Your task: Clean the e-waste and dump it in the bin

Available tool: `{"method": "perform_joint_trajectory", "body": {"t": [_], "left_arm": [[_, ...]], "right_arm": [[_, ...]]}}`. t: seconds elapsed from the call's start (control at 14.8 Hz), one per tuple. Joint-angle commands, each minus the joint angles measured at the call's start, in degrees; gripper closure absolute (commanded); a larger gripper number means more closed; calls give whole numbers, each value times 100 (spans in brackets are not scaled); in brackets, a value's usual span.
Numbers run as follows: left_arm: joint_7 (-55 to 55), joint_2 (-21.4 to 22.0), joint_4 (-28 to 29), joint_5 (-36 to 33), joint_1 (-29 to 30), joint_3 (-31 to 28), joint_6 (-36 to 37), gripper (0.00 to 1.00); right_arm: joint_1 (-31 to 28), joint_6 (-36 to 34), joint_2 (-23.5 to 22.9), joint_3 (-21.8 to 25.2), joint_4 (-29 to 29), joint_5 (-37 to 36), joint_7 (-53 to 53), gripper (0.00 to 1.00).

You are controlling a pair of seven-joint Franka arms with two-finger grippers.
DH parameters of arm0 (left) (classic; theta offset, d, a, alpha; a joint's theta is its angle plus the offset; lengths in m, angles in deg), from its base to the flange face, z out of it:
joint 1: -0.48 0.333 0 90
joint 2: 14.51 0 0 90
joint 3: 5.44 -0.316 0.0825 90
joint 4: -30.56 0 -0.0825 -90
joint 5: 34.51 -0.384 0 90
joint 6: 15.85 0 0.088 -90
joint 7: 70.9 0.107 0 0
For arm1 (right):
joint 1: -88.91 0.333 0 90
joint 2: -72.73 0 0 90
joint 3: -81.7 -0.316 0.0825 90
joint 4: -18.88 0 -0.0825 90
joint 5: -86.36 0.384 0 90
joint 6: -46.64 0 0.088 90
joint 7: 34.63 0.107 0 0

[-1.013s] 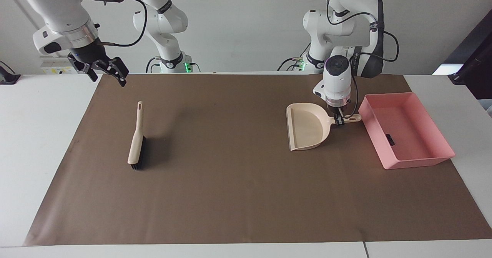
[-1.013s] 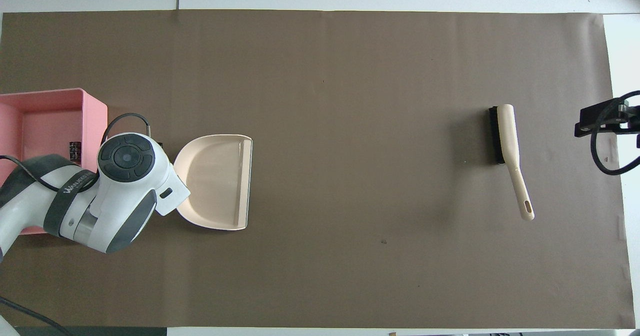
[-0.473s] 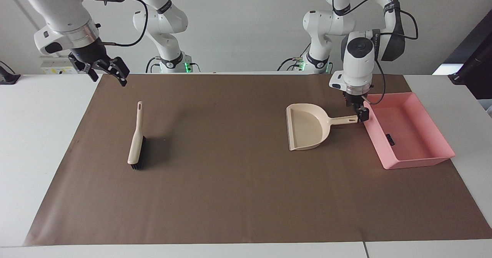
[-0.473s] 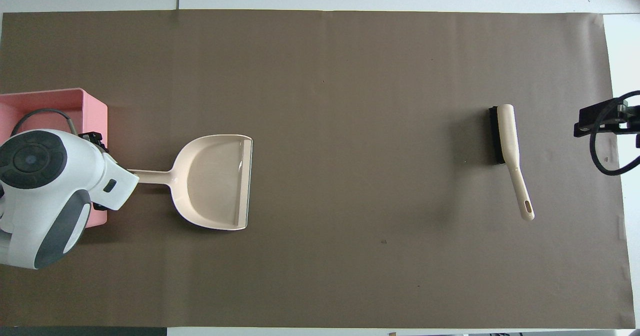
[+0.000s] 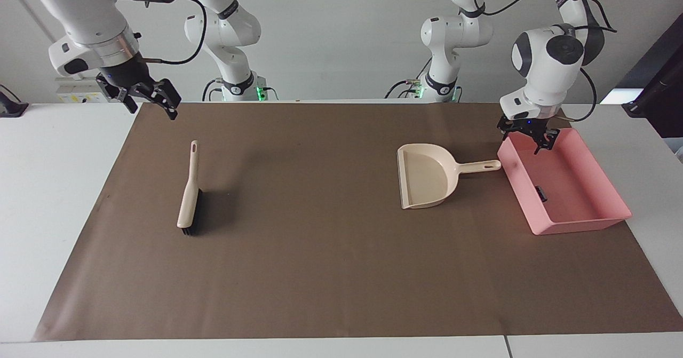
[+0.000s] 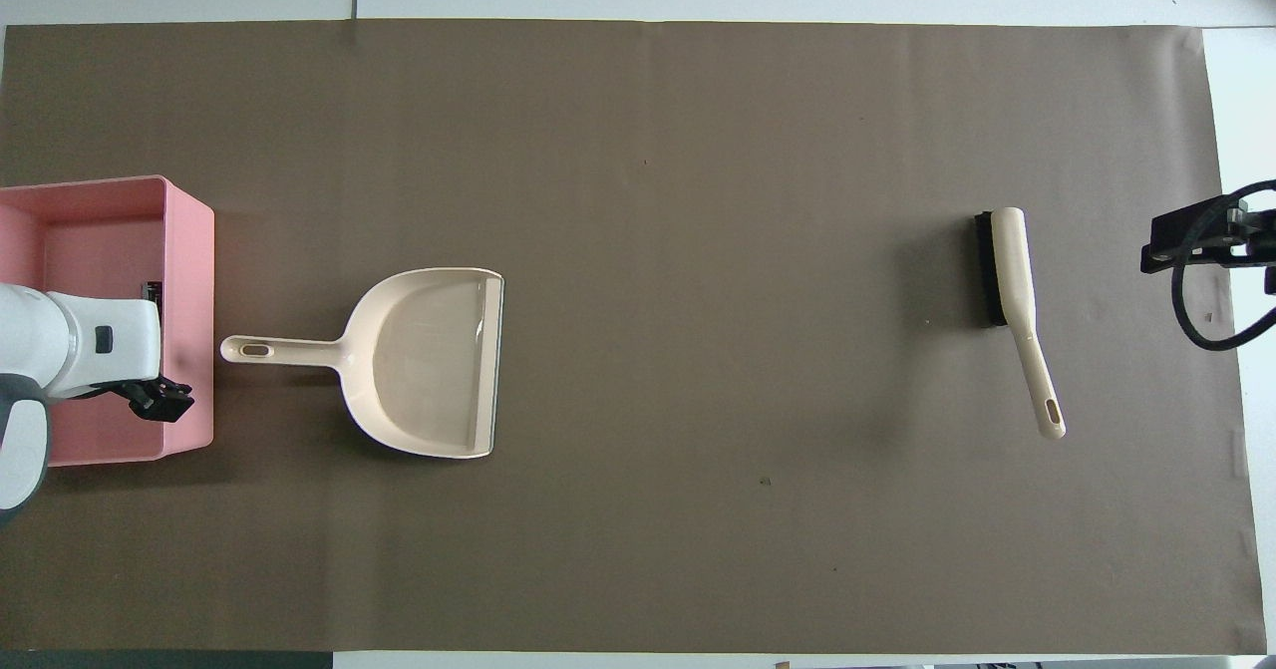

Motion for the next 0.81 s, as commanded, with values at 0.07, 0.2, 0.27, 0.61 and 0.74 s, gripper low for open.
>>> {"method": "perform_joint_trajectory", "body": {"t": [0.07, 0.2, 0.27, 0.61, 0.74], "left_arm": [[-1469, -40, -495, 450, -17, 32, 195, 3], [-1734, -276, -1118, 713, -17, 32, 667, 3], [-1848, -434, -1521, 810, -17, 32, 974, 3], [-2647, -725, -2763, 1135, -44, 32, 2014, 3], [-3025, -795, -3184, 1241, 0, 32, 2417, 2]], "right_arm": [[-21, -62, 51, -13, 18, 47, 50, 0], [-21, -62, 60, -13, 18, 47, 50, 0], [-21, -54, 60, -13, 18, 47, 50, 0], [-21, -45, 25, -13, 1, -50, -407, 0], [-21, -106, 34, -22, -8, -50, -416, 0]]}}
